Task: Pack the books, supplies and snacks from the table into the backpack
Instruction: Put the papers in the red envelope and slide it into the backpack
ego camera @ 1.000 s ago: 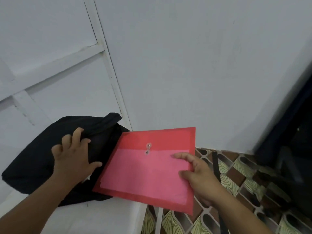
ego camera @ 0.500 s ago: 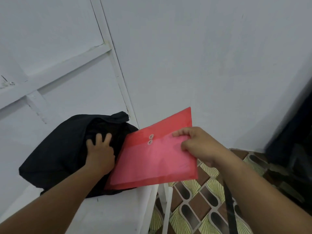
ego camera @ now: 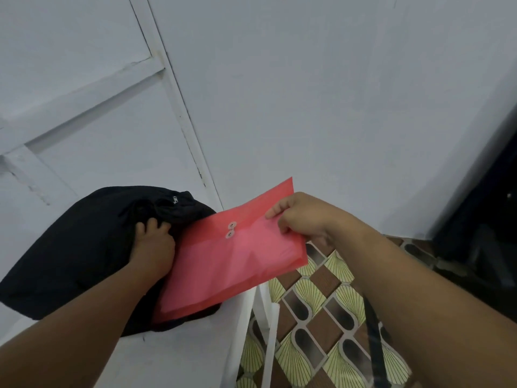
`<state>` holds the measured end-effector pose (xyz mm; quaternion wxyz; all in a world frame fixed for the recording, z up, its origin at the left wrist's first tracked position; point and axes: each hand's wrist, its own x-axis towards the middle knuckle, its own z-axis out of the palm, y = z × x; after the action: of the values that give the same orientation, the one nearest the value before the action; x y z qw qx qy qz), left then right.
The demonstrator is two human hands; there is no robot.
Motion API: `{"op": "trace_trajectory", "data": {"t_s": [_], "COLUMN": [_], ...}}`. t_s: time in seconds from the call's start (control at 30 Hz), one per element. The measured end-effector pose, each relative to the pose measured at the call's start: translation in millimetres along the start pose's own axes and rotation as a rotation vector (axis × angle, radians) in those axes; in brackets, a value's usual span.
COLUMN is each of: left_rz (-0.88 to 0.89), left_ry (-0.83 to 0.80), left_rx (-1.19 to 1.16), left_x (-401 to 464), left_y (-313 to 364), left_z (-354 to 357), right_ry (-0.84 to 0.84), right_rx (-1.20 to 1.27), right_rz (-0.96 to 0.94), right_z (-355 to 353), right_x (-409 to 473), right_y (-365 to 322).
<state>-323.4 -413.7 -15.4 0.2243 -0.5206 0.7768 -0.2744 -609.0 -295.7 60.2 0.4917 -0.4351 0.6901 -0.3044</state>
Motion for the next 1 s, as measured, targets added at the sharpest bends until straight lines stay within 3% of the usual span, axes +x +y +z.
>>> {"op": "trace_trajectory", "data": {"t_s": [0.3, 0.5, 0.63, 0.83, 1.0], "left_rz": [-0.032, -0.038, -0.036, 0.008, 0.023], "left_ry": [0.024, 0.023, 0.056, 0.062, 0.147], "left_rx": [-0.023, -0.042, -0.061, -0.086, -0.107], "left_x": [-15.4, -14.3, -11.3, -13.6, -12.4], "left_y": [-31.8, -45.2, -46.3, -47.3, -55.4], "left_z": [-8.5, -10.9, -10.8, 0.2, 11.2], "right_ry": [0.012, -0.045, -0.073, -0.035, 0.064], "right_rx": [0.108, -0.058, -0.055, 0.125, 0.205], "right_rz": [0.014, -0.065, -0.048, -0.066, -0.176], "right_z": [9.5, -35.2, -18.5, 28.4, 20.6], "right_x": [40.4, 29.3, 35.1, 81.3, 86.0], "right_y": [-36.5, -80.4, -99.2, -85.9, -66.2]}}
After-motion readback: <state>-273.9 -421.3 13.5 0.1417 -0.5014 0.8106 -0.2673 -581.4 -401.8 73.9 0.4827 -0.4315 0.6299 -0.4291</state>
